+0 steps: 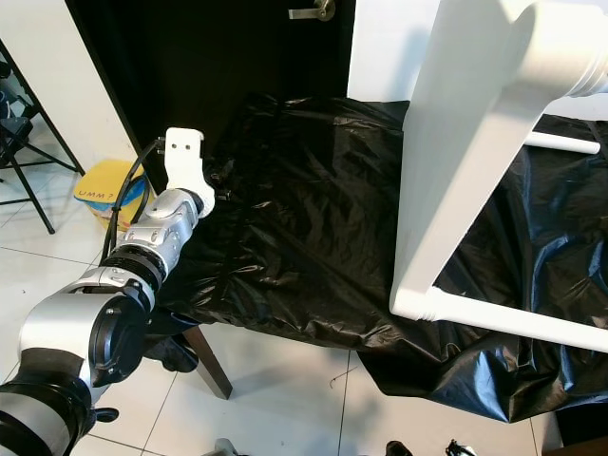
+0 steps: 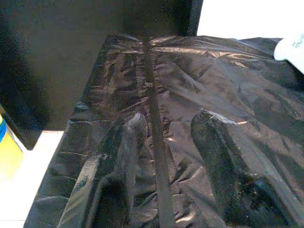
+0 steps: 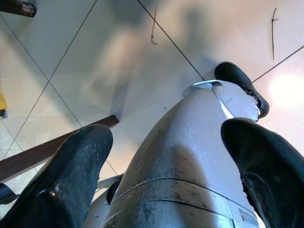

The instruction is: Building children table

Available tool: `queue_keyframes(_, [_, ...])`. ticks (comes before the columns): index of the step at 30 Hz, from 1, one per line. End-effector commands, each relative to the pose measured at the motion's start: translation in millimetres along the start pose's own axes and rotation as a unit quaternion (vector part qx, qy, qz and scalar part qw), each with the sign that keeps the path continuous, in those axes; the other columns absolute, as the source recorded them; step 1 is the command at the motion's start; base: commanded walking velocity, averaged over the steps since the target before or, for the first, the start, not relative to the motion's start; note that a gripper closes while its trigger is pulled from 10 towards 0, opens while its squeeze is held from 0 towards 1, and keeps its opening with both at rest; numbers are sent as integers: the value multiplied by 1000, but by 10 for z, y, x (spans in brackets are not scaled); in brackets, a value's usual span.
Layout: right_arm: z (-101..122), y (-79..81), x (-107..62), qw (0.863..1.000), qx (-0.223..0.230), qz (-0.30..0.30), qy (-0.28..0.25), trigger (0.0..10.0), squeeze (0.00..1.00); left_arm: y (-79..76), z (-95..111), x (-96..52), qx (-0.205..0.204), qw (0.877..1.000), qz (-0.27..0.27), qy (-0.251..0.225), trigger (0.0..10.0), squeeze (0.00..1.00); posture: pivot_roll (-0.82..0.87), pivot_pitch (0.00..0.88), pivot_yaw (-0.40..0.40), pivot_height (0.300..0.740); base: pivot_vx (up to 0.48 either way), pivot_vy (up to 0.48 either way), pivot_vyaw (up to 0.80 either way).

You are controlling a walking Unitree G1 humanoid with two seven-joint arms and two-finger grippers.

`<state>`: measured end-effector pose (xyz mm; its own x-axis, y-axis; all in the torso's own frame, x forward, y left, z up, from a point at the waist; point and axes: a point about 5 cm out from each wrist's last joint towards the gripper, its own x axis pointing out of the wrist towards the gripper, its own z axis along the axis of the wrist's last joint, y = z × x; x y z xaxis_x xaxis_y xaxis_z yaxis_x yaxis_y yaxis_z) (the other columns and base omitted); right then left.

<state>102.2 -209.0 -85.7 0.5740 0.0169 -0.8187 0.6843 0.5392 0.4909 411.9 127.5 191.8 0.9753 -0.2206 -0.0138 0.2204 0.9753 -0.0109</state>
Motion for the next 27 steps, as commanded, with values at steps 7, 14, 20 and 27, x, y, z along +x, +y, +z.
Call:
queue_keyframes(7, [66,170,299,877,-471,-93,34,10000,0,39,46,10,0,1000,14,-2,10000,0,-94,40,153,740,0,0,0])
queue_keyframes(14, [66,170,299,877,-471,-93,34,10000,0,39,46,10,0,1000,14,-2,10000,0,-94,40,153,740,0,0,0])
queue_keyframes(20, [66,170,299,877,-471,-93,34,10000,0,39,46,10,0,1000,14,-2,10000,0,-94,40,153,740,0,0,0])
queue_keyframes(27, [66,170,299,877,-471,-93,34,10000,0,39,46,10,0,1000,14,-2,10000,0,-94,40,153,740,0,0,0])
